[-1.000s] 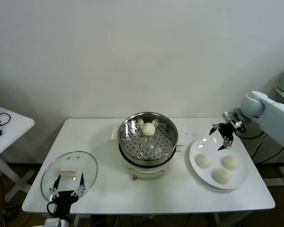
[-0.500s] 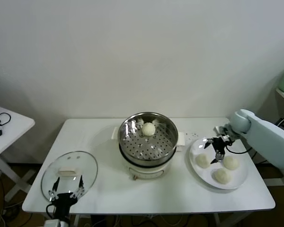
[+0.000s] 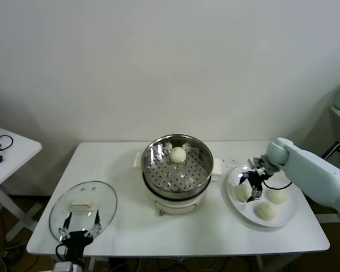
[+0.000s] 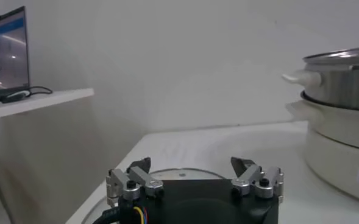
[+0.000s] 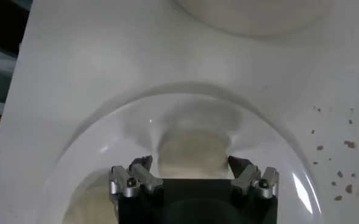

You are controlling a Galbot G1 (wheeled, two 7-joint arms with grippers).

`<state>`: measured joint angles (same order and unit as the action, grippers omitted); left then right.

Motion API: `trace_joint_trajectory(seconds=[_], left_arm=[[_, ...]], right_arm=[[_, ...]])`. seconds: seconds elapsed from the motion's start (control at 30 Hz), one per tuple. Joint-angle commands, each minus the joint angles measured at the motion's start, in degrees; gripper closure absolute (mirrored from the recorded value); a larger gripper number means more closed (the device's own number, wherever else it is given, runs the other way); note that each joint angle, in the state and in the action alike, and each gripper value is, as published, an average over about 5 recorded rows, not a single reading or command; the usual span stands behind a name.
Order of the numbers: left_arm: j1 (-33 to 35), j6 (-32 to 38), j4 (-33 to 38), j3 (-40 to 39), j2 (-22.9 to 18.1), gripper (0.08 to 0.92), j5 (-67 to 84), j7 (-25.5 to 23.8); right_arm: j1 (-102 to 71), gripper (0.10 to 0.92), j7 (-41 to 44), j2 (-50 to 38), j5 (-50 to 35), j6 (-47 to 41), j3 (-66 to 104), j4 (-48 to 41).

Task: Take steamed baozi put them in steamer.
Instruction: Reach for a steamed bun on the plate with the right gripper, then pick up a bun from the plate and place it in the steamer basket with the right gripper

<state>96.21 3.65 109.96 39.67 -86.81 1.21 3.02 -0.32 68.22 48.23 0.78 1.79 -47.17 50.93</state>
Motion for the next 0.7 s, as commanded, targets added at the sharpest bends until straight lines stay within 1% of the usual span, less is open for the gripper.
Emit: trace_joint_trajectory(seconds=[0.03, 0.27, 0.47, 0.57, 0.7], left_arm=[[-0.09, -0.03, -0.12, 0.01, 0.03, 0.177, -0.06, 0.03], [-0.11, -0.06, -0.02, -0.19, -0.10, 0.177, -0.14, 0.09], [-0.01, -0.10, 0.11, -0.08, -0.09, 0.177, -0.05, 0.33], [-0.13, -0.33, 0.26, 0.00, -0.08, 0.177, -0.04, 0.76], [-0.26, -0.38, 0.80, -0.01, -0.18, 0.177, -0.07, 0.90]], right_arm=[[-0.73, 0.205, -0.02, 0.80, 0.83, 0.12, 0.63, -1.06], [-0.26, 0.292, -0.08, 0.81, 0.71, 0.16, 0.80, -1.10], [0.43, 0.330, -0.32, 0.16, -0.14, 0.07, 0.93, -0.36], [2.62, 0.337, -0.53, -1.11, -4.01, -1.17, -0.73, 0.93], [9.91, 0.338, -1.02, -3.32, -12.89, -4.23, -6.58, 2.95]])
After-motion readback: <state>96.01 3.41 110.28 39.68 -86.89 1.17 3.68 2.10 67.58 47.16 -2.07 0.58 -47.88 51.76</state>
